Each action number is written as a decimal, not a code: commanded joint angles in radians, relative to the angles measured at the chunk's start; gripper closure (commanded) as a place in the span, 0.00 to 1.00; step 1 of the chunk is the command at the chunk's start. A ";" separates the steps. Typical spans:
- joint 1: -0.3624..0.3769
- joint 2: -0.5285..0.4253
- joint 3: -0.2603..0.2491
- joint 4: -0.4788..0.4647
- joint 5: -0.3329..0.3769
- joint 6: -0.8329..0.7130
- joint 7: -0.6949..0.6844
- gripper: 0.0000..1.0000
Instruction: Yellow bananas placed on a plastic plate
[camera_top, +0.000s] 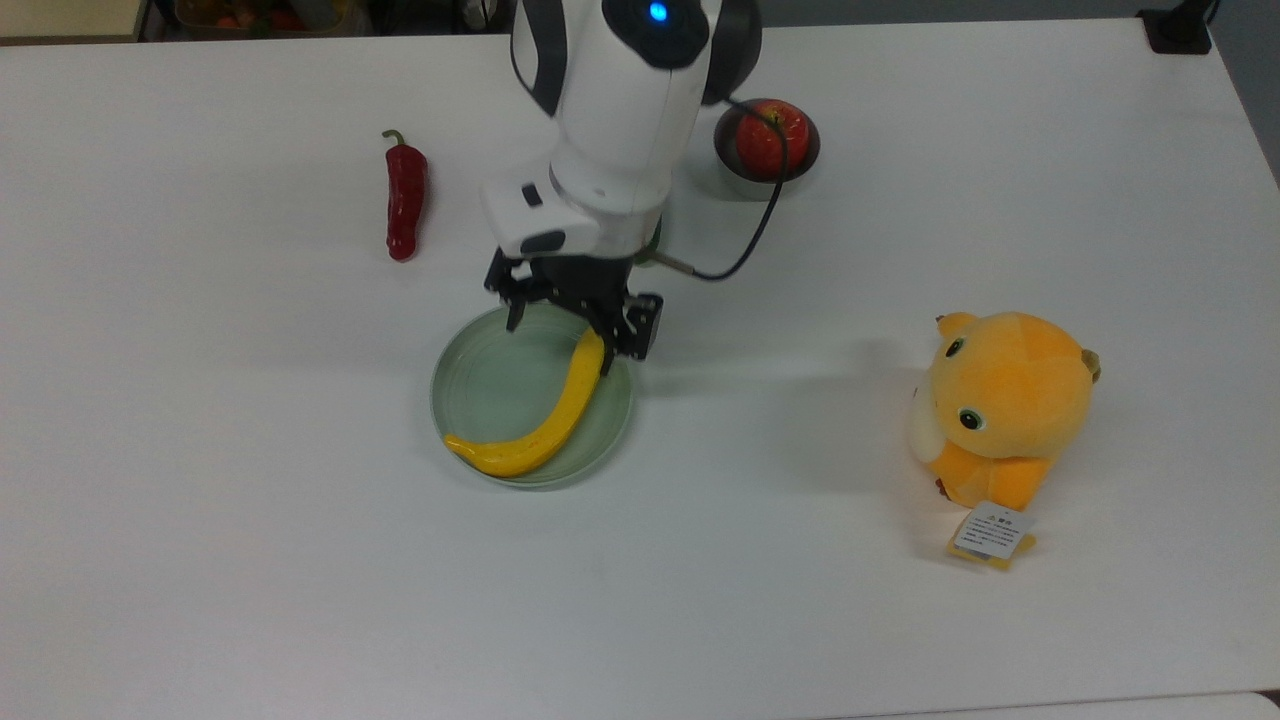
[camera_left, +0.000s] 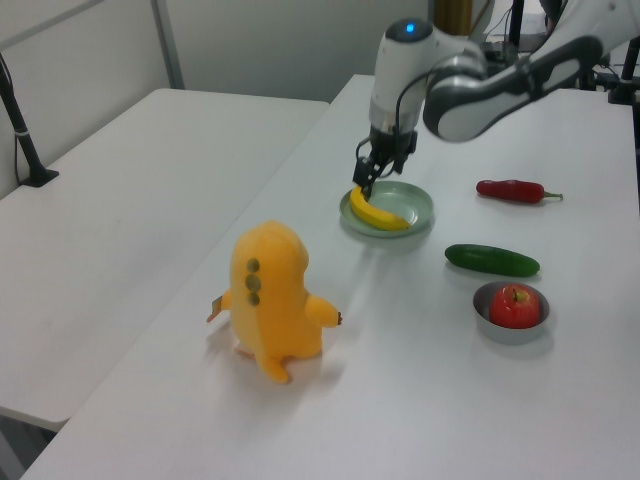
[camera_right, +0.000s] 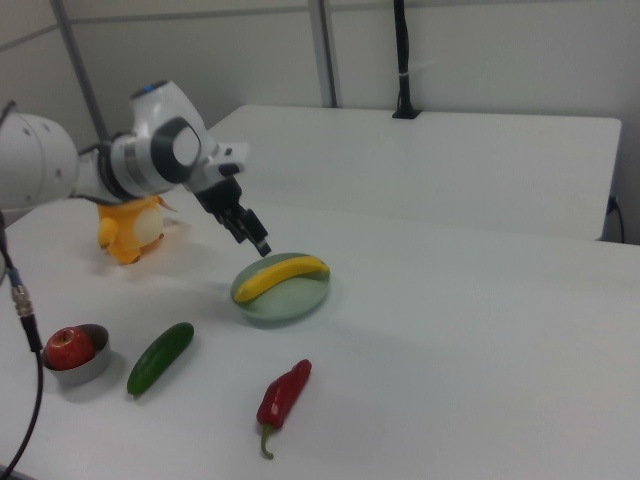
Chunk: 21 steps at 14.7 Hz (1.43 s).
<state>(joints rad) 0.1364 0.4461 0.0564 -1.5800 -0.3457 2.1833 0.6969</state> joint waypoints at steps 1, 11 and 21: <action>-0.017 -0.182 0.029 -0.101 0.118 -0.149 -0.138 0.00; -0.055 -0.352 0.036 -0.187 0.224 -0.221 -0.373 0.00; -0.020 -0.414 -0.018 -0.241 0.283 -0.234 -0.447 0.00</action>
<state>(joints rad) 0.0927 0.0629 0.0696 -1.7766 -0.0879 1.9538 0.2782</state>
